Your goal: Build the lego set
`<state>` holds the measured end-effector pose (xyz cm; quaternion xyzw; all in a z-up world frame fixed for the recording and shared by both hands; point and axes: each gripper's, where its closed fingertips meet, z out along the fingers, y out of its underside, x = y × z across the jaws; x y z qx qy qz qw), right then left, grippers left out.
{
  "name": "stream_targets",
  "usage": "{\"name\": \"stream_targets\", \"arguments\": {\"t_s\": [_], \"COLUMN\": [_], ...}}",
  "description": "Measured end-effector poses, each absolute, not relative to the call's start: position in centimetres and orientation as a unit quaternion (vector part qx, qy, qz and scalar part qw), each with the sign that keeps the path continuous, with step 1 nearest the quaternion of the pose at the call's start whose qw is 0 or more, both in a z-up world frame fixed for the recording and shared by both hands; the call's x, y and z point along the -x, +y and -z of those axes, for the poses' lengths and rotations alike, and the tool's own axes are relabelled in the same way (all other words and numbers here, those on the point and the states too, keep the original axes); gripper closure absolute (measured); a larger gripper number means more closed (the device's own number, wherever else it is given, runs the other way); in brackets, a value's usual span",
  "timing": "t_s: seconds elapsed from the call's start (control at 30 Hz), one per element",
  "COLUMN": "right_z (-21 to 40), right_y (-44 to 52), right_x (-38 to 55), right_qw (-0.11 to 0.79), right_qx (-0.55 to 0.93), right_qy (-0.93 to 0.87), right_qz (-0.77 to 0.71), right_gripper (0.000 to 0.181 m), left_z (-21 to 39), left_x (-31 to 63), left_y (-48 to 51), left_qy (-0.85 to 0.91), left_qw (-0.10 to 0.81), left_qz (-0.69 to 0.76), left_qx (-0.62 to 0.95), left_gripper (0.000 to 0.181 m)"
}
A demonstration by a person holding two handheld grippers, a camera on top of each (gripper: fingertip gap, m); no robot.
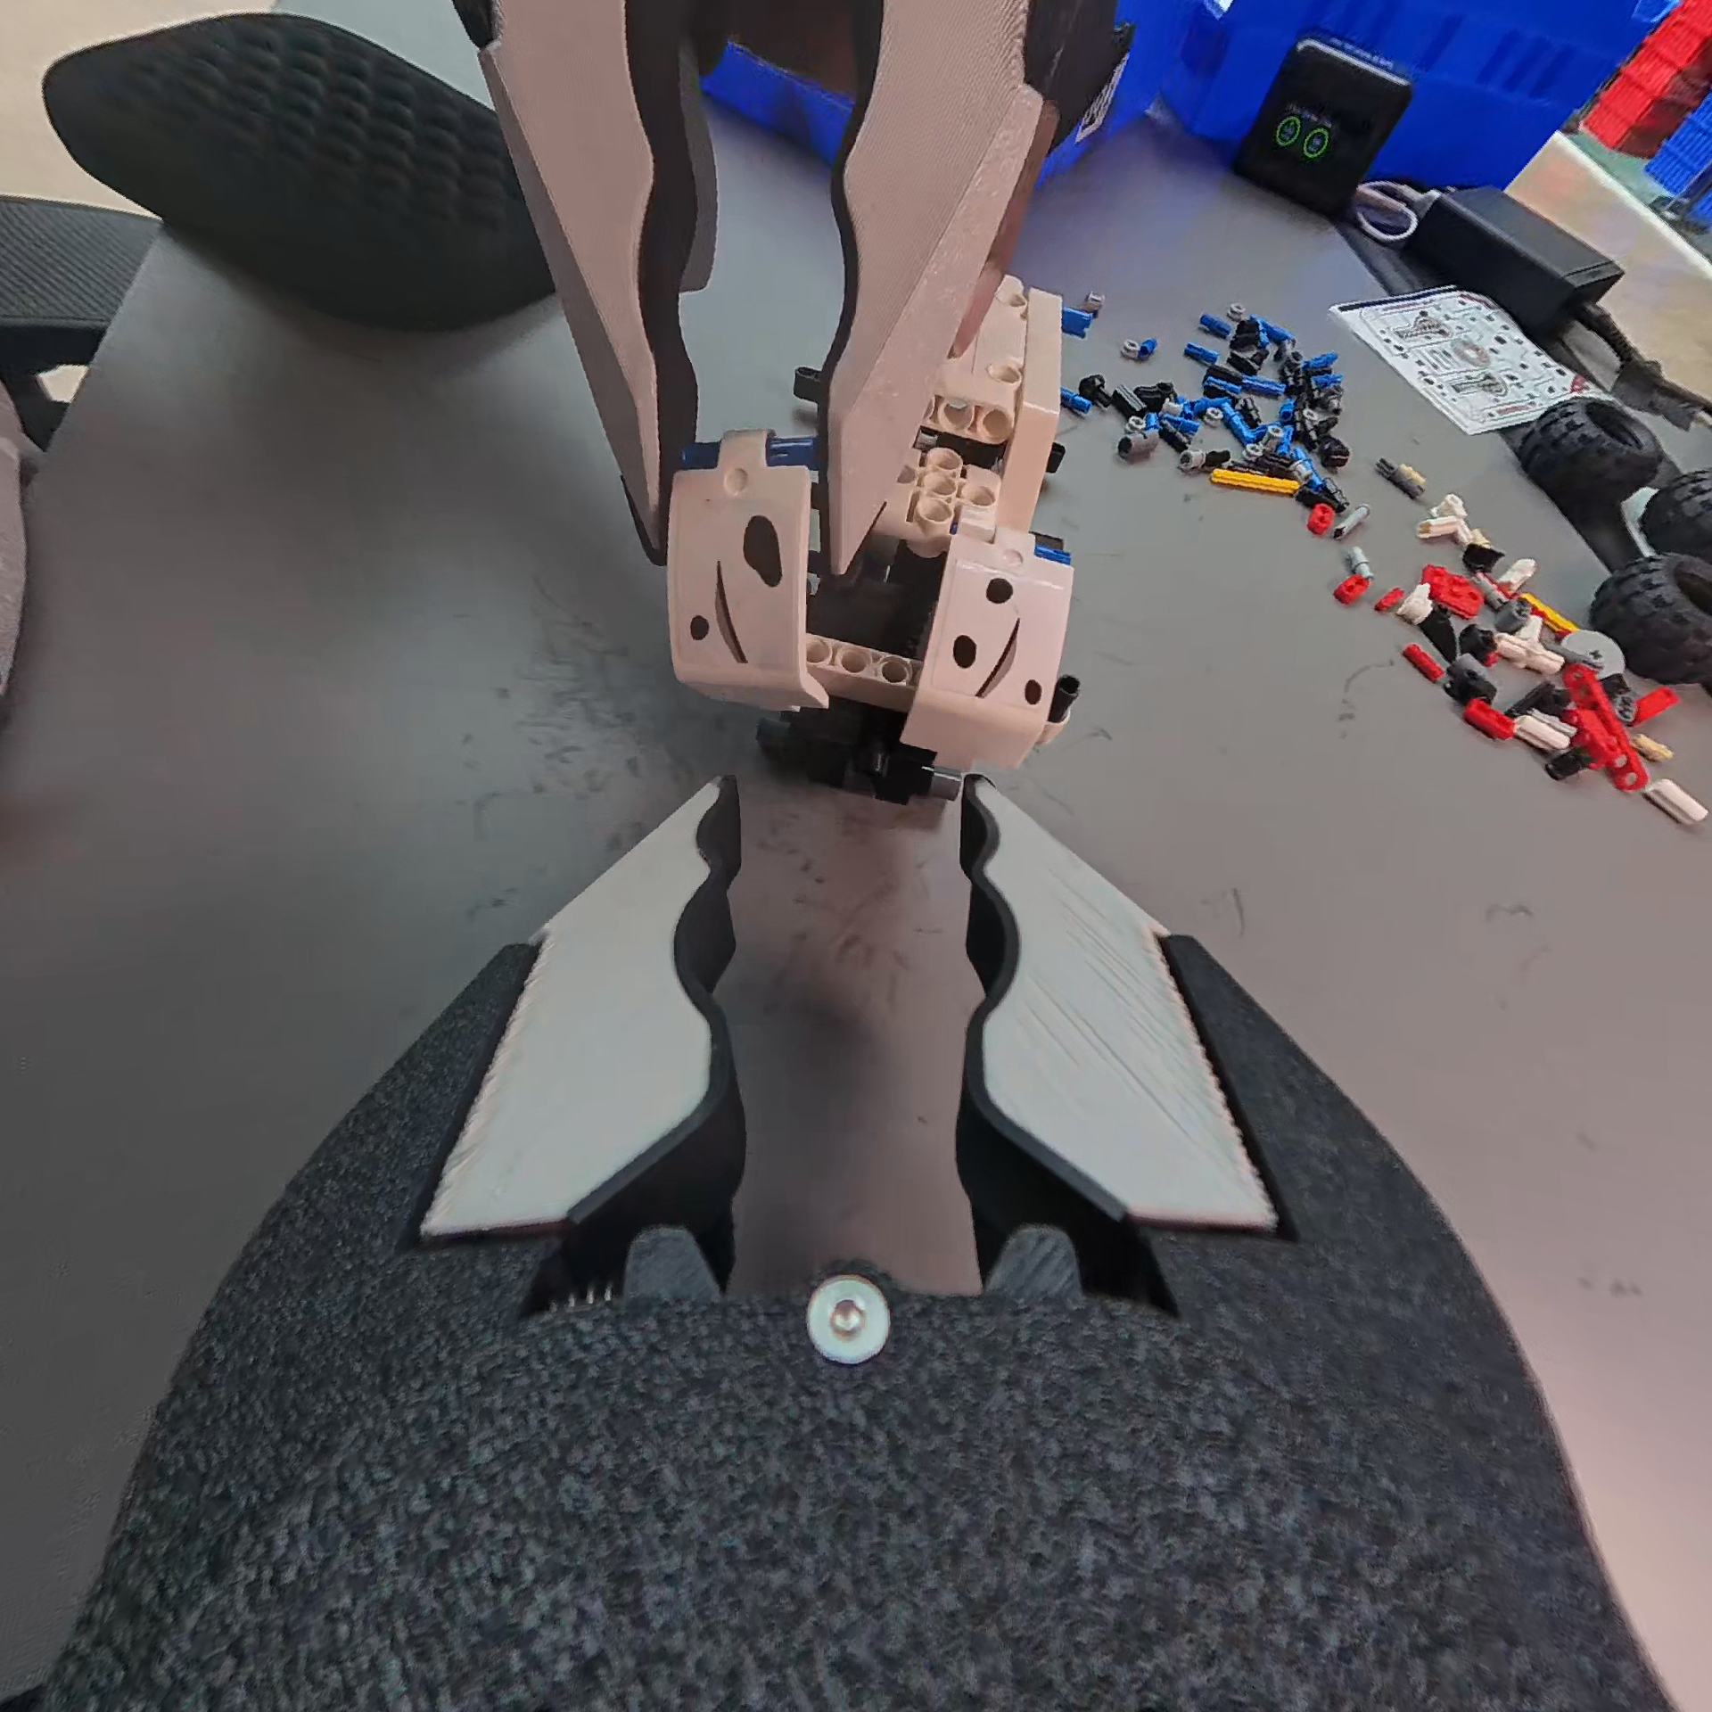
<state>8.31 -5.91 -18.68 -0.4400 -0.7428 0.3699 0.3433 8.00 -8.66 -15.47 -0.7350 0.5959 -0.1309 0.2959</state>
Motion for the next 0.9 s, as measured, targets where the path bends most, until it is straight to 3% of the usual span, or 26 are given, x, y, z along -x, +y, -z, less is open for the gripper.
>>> {"name": "stream_targets", "arguments": {"t_s": [0.3,0.57,0.9], "right_z": [18.4,17.9,17.5], "right_y": [-6.2,-6.0,-5.2], "right_x": [-8.2,-8.7,-8.0], "right_qw": [0.31,0.35,0.338], "right_qx": [0.433,0.412,0.466], "right_qy": [-0.742,-0.744,-0.705], "right_qz": [-0.408,-0.393,-0.415], "right_gripper": [0.144,0.144,0.119], "left_z": [16.2,15.7,15.9], "left_x": [-6.8,-6.8,-6.6], "left_y": [-8.1,-9.1,-9.0], "left_qy": [0.588,0.544,0.533], "left_qw": [0.218,0.088,-0.012], "left_qz": [0.107,0.17,0.129], "left_qx": [0.771,0.817,0.836], "left_gripper": [0.156,0.156,0.156]}}
